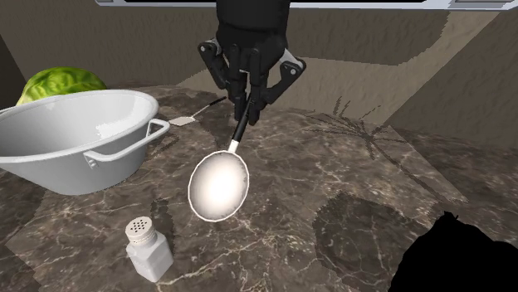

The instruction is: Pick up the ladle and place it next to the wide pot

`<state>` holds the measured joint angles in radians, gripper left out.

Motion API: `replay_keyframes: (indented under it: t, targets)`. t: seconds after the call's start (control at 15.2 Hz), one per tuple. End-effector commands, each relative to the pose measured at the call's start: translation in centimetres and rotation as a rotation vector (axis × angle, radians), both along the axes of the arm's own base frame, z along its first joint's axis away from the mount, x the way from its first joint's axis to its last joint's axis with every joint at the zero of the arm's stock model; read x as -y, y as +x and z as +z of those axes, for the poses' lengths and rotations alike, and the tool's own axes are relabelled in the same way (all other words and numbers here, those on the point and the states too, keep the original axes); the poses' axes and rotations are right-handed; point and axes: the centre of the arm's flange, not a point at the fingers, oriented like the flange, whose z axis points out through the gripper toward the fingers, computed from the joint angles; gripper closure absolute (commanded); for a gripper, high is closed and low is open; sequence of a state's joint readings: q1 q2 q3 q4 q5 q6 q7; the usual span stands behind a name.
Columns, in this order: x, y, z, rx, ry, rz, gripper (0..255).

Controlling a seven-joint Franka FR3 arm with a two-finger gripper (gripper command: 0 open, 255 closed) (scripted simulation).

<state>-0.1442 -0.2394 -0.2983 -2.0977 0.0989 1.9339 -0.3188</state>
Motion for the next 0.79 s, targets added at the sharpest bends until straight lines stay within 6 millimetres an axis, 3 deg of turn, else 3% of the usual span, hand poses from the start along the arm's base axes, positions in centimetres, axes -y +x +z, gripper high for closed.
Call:
replay_keyframes:
  t: [0.0,0.73]
  targets:
    - [0.0,0.0,-1.0,0.000,0.000,0.000,255]
    - [0.0,0.0,-6.8,0.000,0.000,0.000,255]
